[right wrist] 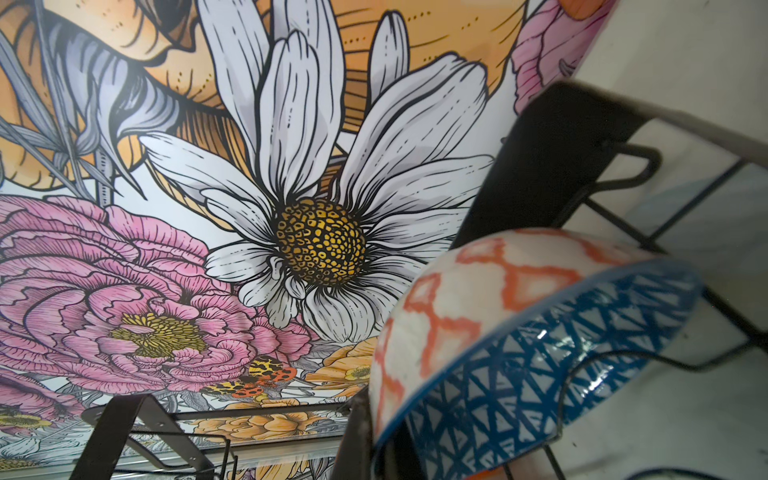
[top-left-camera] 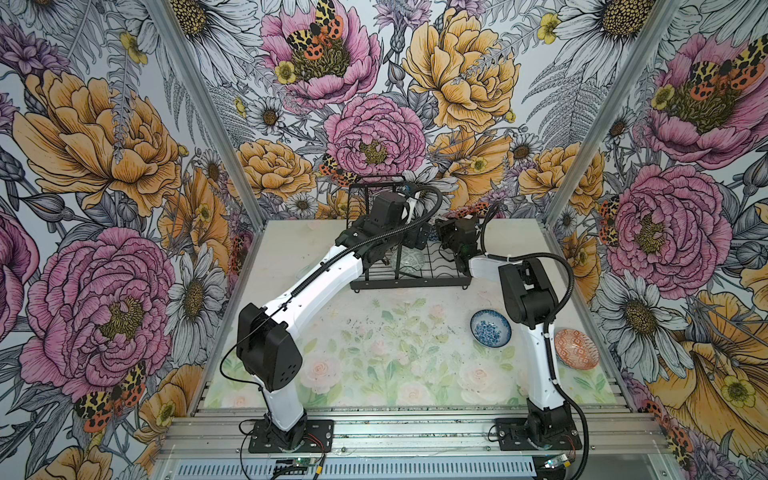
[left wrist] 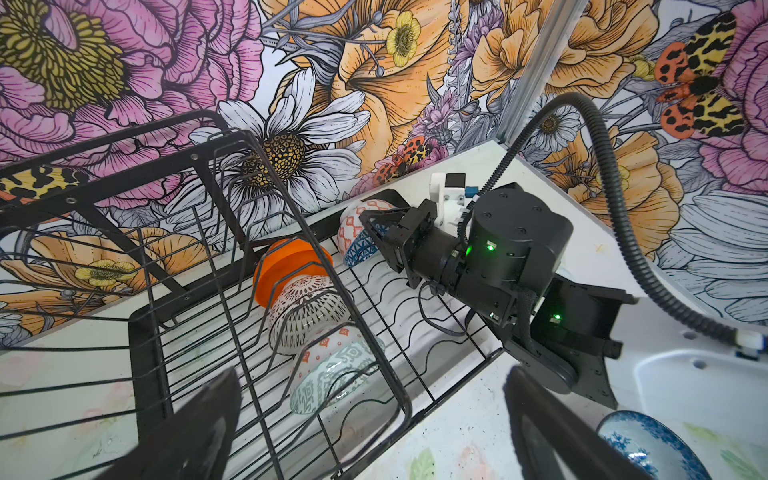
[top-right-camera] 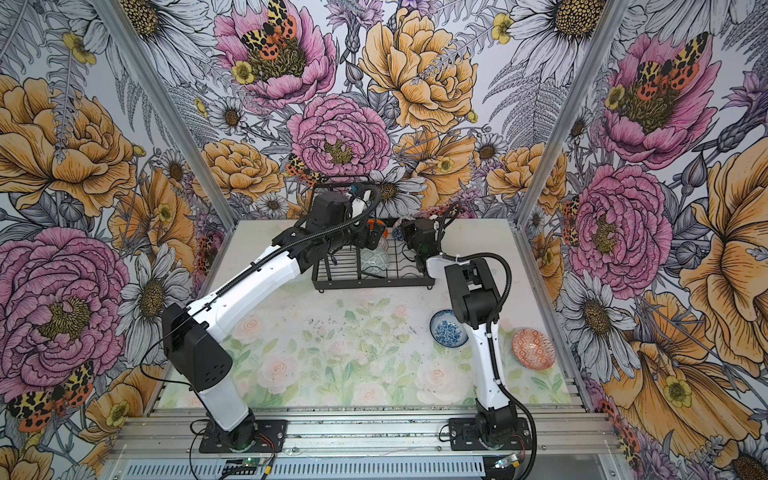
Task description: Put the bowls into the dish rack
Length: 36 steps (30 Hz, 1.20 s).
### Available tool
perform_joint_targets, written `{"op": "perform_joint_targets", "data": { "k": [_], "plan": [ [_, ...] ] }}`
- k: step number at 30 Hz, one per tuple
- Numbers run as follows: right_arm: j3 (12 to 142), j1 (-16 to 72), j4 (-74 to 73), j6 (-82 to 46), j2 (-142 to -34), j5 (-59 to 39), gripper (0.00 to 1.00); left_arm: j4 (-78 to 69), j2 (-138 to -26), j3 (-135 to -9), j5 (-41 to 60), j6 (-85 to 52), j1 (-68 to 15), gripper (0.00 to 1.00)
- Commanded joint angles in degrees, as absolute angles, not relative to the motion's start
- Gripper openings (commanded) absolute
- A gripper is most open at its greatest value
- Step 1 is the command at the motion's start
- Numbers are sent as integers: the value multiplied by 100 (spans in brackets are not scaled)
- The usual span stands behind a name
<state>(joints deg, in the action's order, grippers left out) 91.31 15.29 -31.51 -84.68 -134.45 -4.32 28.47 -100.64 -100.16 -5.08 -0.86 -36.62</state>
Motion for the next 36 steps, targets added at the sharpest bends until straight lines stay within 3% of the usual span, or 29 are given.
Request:
{"op": "perform_joint_targets", "data": {
  "k": [1,15,25,31,36],
  "plan": [
    [8969,1492,-2641,-8623,-13226,-472,0,2866,-10074,-10042,-633,9,-3698,99],
    [9078,1481,-2104,-8769,-13221,-473,0,2899,-10090,-10090,-677,43,-3758,99],
    [9158,1483,-1909,-8827,-13254,-418,11,2901,-10074,-10094,-655,98,-3748,99],
    [9322,1484,-1711,-8870,-13252,-371,26,2902,-10098,-10135,-638,153,-3727,99],
    [9400,1481,-1704,-8870,-13254,-326,31,2902,-10092,-10125,-607,158,-3708,99]
  ]
}}
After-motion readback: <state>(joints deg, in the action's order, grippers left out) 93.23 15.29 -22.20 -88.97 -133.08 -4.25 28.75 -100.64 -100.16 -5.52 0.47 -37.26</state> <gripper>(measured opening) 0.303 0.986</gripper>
